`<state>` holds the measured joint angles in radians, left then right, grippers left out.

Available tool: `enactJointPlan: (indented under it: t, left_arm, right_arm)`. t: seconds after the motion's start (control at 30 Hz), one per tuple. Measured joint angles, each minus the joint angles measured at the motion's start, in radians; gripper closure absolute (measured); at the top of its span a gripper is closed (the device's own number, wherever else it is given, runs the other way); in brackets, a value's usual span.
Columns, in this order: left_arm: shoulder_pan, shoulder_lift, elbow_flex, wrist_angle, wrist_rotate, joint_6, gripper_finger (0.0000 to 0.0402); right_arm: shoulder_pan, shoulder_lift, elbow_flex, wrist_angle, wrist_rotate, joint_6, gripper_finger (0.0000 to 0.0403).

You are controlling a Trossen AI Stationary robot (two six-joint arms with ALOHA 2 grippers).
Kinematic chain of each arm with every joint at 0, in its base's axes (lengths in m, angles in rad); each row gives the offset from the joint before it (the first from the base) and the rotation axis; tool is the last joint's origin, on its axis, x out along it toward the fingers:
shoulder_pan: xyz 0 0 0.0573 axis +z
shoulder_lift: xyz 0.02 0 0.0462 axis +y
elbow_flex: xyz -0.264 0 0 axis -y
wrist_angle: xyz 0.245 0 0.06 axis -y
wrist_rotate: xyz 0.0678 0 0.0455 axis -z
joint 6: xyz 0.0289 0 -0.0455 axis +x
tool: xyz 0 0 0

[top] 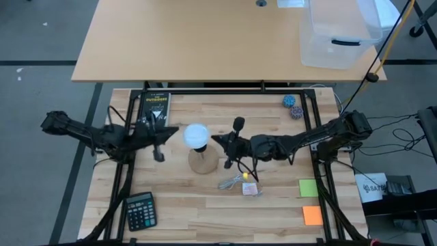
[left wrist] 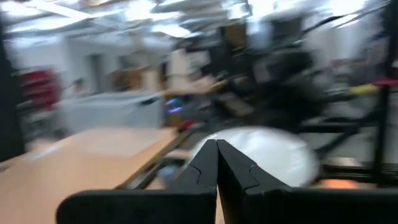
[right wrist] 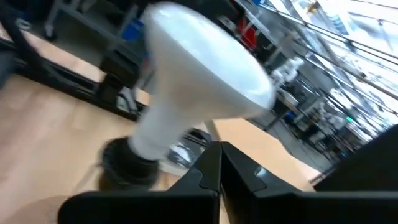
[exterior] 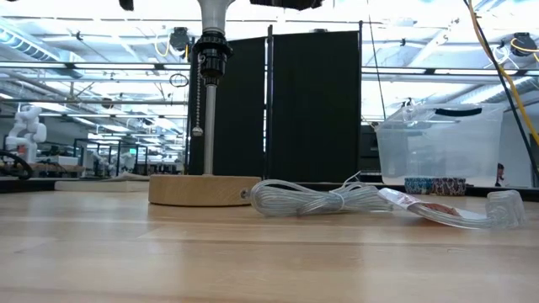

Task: Screw lightbulb
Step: Insert the lightbulb into the lamp socket

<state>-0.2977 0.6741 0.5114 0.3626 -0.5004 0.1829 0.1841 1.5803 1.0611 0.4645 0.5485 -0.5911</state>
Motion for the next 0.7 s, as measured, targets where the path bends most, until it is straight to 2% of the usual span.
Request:
enactJointPlan:
  t: [0.1,0.2,0.37,0.53,0.7]
  left_arm:
    - [-0.02,-0.003,0.0,-0.001,0.107,0.003,0.0401]
    - [-0.042,0.013,0.0,-0.016,0.143,0.004,0.0401]
    - [-0.059,0.055,0.0,-0.014,0.142,0.002,0.0401]
    - [-0.056,0.083,0.0,-0.033,0.048,-0.017,0.0401]
    - [-0.037,0.084,0.001,-0.038,0.021,-0.022,0.0401]
  right_arm:
    - [-0.023,0.0,0.0,0.043,0.003,0.0,0.0403]
    - [-0.04,0.0,0.0,0.087,0.003,-0.005,0.0403]
    - [-0.053,0.0,0.0,0.137,-0.008,-0.042,0.0403]
    - [-0.051,-0.001,0.0,0.138,-0.077,-0.047,0.0403]
    - [-0.037,-0.002,0.0,0.138,-0.071,-0.055,0.0403]
